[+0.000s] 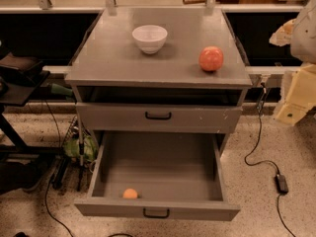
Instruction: Pick orange from middle drawer and place on counter
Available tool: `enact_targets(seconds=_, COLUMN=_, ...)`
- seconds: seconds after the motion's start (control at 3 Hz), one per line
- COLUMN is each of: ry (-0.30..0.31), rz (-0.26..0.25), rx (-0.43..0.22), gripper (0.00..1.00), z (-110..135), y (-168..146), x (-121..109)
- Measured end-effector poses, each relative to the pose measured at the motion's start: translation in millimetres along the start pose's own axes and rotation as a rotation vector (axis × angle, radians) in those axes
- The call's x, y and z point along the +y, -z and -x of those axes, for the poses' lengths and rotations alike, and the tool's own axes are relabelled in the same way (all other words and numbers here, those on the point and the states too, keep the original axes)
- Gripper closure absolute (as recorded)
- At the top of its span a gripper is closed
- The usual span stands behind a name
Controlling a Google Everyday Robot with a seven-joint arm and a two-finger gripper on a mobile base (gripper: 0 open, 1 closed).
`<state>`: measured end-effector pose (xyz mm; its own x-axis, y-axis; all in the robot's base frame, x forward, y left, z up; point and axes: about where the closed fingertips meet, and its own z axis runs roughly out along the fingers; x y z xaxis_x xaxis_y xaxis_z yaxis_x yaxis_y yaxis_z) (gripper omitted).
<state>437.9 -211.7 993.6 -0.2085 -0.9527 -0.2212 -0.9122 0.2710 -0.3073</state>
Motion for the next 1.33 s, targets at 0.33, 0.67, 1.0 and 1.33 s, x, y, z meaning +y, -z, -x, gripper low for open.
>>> enact_targets(seconds=0.33, ry=0.002, rz=-0.002, rx=-0.001, gripper=0.0, z=0.4, y=0.5, x=0.0)
enact_targets(seconds=0.67, ry=0.116, rz=0.011, rx=-0.023, gripper=0.0, z=20.6, y=-6.4, x=8.3)
enact_targets(seconds=1.0, ry=0.425, rz=-0.005, rx=-0.045, gripper=0.0, z=85.9, y=-23.7, x=36.7)
enact_targets(seconds=1.33, ry=0.808, rz=-0.001, rx=-0.043, gripper=0.0, z=166.0, y=-66.6, x=86.0)
